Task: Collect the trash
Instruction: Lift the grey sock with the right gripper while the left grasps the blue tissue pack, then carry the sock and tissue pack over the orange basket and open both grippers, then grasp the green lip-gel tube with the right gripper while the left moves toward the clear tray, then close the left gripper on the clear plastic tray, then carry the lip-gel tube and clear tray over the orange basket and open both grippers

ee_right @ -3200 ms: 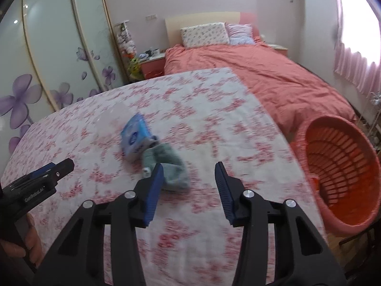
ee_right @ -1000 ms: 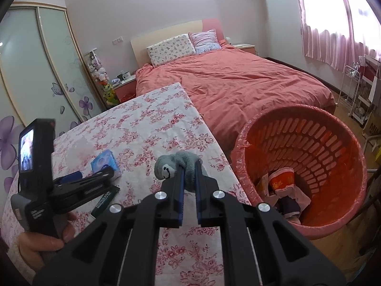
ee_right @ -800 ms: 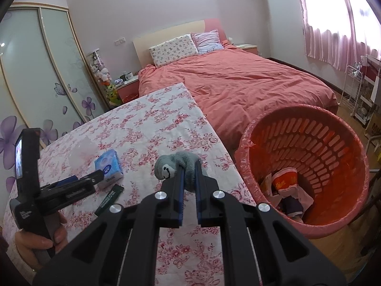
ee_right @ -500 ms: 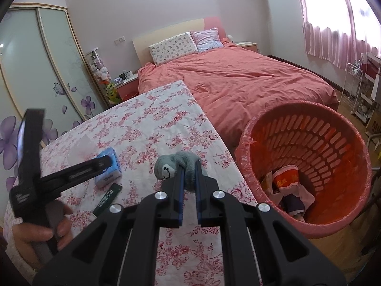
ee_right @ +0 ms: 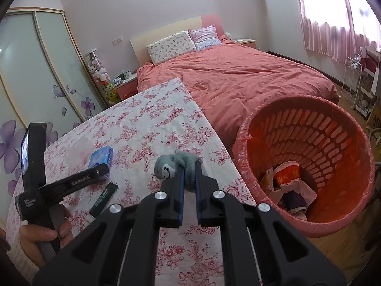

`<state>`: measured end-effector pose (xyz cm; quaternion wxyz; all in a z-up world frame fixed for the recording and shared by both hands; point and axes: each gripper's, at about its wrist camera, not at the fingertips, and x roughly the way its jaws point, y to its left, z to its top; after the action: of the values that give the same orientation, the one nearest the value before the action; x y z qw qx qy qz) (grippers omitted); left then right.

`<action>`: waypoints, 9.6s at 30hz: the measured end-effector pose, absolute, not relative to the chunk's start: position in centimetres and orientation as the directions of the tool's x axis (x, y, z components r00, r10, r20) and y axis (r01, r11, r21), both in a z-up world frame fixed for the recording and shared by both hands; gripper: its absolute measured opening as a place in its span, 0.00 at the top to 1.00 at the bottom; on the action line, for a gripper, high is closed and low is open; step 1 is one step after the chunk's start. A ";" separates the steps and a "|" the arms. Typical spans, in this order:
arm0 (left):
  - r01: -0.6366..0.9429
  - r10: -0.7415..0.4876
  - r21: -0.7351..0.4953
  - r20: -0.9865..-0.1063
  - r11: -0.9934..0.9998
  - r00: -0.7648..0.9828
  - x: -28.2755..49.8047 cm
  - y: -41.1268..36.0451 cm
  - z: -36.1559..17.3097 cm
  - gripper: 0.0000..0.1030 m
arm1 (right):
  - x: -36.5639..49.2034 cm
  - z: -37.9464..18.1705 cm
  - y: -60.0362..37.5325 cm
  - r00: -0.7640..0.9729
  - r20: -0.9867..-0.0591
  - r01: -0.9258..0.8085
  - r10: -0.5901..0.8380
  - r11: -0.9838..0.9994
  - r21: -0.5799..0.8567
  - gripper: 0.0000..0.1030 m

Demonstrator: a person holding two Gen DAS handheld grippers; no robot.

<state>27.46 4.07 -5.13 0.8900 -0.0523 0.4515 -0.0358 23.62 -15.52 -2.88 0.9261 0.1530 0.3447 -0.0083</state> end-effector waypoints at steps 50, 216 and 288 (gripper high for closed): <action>0.432 -0.449 -0.167 -0.541 0.886 0.711 18.5 -8.4 5.9 0.50 | 13.5 6.2 -25.5 0.907 -0.332 0.354 -0.261 0.898 0.260 0.91; 0.311 -0.224 -0.009 -0.715 0.950 0.663 30.9 10.2 -3.8 0.07 | 30.8 -6.5 -4.0 0.619 -0.782 0.010 0.072 0.995 0.100 0.81; 0.328 -0.317 -0.081 -0.548 0.941 0.774 18.2 0.2 6.0 0.33 | 16.1 7.2 -16.7 0.878 -0.472 0.193 -0.085 0.963 0.186 0.81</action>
<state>18.18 0.22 6.03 0.9418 0.0096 0.2891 -0.1713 16.13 -16.67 7.15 0.9622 0.1144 0.2364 -0.0723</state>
